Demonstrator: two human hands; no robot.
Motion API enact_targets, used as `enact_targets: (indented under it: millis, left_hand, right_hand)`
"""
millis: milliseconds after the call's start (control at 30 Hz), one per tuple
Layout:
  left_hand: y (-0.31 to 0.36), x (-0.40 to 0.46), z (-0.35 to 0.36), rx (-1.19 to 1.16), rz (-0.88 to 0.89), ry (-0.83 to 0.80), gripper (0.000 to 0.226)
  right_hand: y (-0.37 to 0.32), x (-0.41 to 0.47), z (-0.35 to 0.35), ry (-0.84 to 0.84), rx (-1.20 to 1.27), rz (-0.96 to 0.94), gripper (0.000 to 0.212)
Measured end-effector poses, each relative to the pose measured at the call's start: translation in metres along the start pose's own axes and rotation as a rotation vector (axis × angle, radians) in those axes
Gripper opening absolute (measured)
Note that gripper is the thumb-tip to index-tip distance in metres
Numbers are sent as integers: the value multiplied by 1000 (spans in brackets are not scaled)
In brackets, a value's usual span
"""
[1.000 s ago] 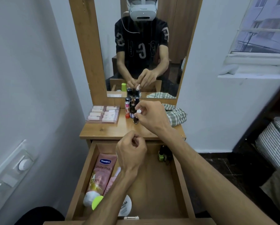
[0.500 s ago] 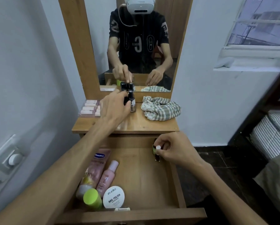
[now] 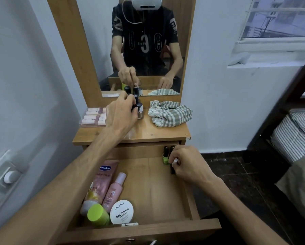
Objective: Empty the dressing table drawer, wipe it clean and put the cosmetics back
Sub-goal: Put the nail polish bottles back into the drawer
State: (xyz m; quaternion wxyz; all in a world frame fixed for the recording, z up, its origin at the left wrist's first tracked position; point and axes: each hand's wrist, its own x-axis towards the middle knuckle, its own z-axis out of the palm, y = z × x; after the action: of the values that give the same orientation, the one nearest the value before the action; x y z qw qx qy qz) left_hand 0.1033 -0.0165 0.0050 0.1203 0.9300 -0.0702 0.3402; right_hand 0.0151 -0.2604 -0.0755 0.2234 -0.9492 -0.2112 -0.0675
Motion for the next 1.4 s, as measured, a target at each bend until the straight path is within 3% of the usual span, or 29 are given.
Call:
enact_targets:
  millis: [200, 433, 533, 633, 800, 1133, 1400]
  left_hand:
    - [0, 1, -2, -24, 26, 20, 14]
    - [19, -30, -35, -274, 32, 186, 12]
    - [33, -61, -43, -411, 51, 106, 7]
    - [47, -92, -28, -501, 2, -89, 9]
    - [65, -120, 16, -447, -103, -360, 11]
    - [78, -120, 43, -433, -179, -372, 9]
    - [78, -124, 33, -511, -201, -417, 27]
  right_hand:
    - [2, -1, 3, 12, 13, -12, 24]
    - [2, -7, 2, 34, 76, -14, 24]
    - [1, -9, 0, 66, 124, 4, 23]
    - [-1, -11, -1, 102, 183, 36, 25]
    - [-3, -13, -1, 101, 202, 52, 28]
    - [4, -17, -10, 112, 261, 94, 26]
    - [3, -16, -14, 122, 263, 103, 31]
